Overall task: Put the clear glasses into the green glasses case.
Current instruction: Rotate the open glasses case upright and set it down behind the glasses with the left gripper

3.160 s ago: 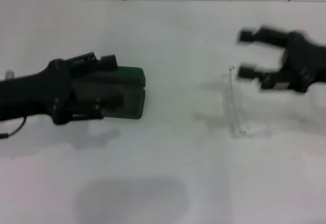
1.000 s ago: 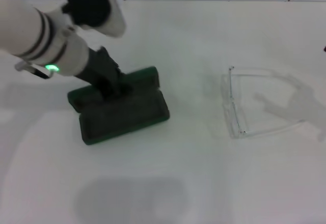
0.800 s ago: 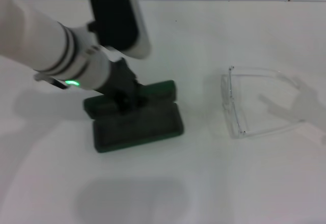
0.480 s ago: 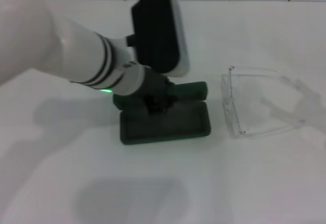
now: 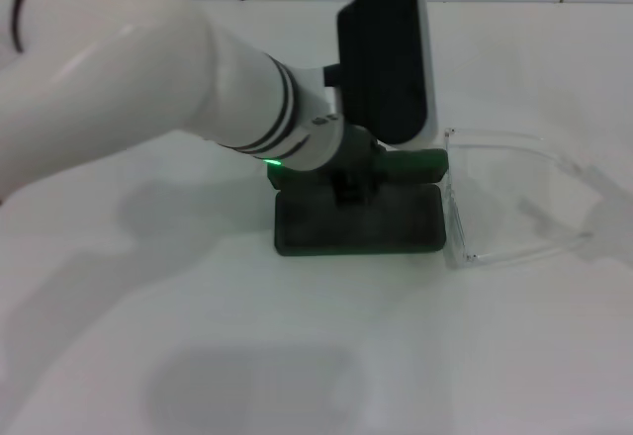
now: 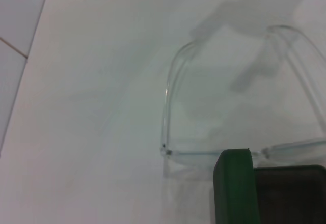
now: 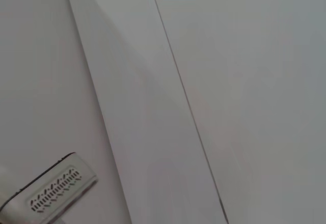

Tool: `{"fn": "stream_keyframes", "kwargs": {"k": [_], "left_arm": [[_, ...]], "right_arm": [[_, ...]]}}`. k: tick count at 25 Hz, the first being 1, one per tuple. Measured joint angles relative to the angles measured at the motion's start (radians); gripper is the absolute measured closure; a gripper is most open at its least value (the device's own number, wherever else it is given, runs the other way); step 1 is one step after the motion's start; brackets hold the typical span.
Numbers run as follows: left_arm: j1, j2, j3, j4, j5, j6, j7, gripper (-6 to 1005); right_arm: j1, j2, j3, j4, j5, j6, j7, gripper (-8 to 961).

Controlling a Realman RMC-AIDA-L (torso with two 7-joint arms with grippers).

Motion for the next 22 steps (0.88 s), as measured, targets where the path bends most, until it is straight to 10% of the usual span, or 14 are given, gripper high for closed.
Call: {"fn": "stream_keyframes", "kwargs": {"k": [22], "left_arm": [[-0.049,-0.002,0.082,-0.054,-0.008,-0.105,-0.041,718]], "right_arm": [[-0.003,0.0,0.015,0.0,0.011,-0.01,-0.013,135]]}}
